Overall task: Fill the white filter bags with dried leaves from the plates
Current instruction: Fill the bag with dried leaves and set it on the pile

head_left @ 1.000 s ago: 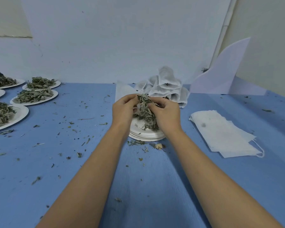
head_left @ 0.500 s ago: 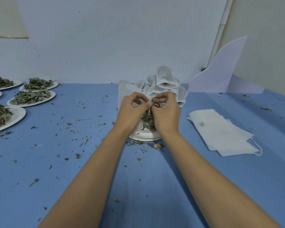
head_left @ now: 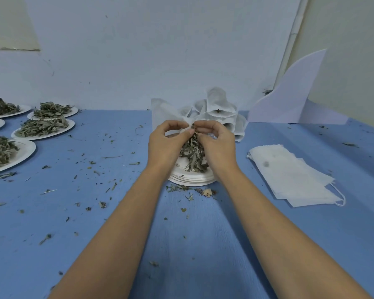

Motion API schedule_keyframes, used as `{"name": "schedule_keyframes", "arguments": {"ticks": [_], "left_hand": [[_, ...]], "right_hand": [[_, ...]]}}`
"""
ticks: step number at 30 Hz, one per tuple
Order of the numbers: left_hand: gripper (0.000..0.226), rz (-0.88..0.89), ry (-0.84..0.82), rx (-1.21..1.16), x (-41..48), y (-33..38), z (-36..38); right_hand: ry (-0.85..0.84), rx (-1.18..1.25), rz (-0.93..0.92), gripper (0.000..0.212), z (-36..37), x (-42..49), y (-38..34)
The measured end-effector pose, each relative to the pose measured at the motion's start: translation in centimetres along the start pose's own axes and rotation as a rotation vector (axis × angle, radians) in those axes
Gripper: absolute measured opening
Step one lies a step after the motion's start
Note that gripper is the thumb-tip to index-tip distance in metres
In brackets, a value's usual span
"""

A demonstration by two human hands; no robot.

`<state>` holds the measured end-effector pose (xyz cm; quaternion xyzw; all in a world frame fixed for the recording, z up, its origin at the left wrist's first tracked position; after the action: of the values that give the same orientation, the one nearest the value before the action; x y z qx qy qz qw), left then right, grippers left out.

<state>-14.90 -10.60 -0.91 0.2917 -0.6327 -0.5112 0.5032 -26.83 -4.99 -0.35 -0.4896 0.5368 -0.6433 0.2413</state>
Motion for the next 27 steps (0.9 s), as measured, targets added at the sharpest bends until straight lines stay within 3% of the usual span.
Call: {"name": "schedule_keyframes", "arguments": {"ticks": [5,15,20,23,27], "left_hand": [[0.027,-0.014,-0.091,0.083,0.0,0.0,0.4],[0.029,-0.068,0.009,-0.048,0.3,-0.8,-0.5],[0.031,-0.044,0.075,-0.031,0.3,-1.2,-1.2],[0.033,-0.030,0.091,0.019,0.3,-1.2,-1.5],[0.034,0.022,0.048,0.095,0.1,-0.7,-0.9]], "right_hand": [[0.055,0.027,-0.016,0.034,-0.5,-0.2,0.1],[-0.035,0.054,0.029,0.038,0.5,0.1,0.0],[-0.098,0.204,0.096,0.039,1.3,0.2,-0.4],[-0.085,0.098,0.070,0.029,1.3,0.2,-1.0],[0.058,-0.259,-0.100,0.017,0.4,0.1,-2.0]]}}
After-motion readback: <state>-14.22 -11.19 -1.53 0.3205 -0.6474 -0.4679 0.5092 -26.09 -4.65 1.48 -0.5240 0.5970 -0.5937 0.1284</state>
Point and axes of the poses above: each hand's wrist, its own x-axis towards the middle knuckle, its own z-axis out of the palm, y = z × x, the point moved 5 cm from there along x, towards the middle knuckle, and after that the axes turned 10 degrees about -y, right-handed, at the moved point
